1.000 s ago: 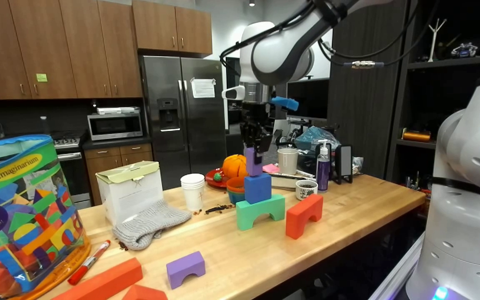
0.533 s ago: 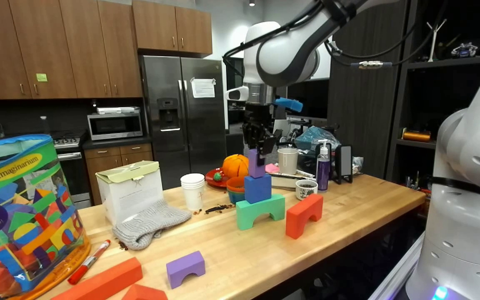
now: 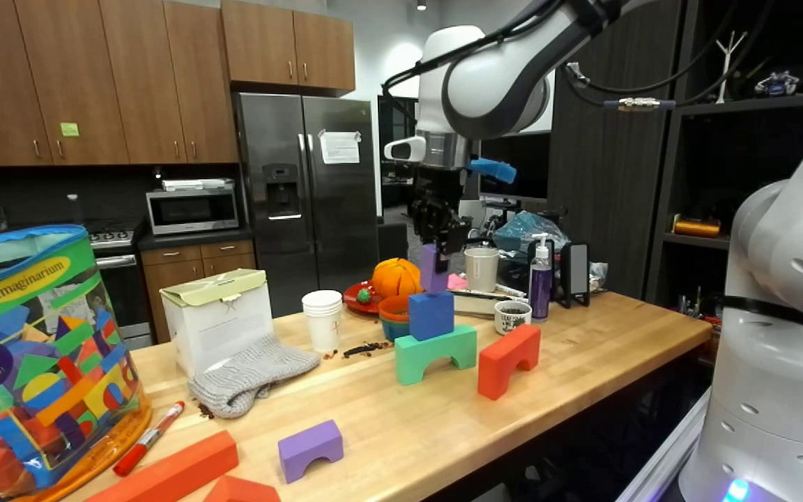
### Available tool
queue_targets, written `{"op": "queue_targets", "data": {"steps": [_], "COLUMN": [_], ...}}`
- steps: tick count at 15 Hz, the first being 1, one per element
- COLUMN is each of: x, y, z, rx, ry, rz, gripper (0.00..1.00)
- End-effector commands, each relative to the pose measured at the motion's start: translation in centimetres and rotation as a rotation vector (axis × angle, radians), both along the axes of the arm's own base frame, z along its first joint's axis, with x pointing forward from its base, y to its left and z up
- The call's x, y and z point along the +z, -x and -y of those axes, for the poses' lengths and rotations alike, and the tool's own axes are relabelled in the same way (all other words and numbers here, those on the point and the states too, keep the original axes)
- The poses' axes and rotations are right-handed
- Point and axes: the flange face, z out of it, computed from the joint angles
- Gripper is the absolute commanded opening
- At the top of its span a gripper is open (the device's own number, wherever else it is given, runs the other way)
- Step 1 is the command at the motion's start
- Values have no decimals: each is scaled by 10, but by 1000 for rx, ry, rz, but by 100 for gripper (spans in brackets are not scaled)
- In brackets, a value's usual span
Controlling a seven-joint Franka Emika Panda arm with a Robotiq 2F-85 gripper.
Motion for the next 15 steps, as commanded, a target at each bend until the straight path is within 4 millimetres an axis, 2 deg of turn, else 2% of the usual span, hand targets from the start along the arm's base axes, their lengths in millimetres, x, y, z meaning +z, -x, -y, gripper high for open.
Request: {"op": "queue_targets", "data": {"steps": [1,8,15], "x": [3,2,-2], "y": [-1,-10,-16], "z": [9,16,15], "rx": [-8,-23,-30], "ry": [-18,-35,-49], "rz": [22,26,20], "gripper": [17,17,17]}}
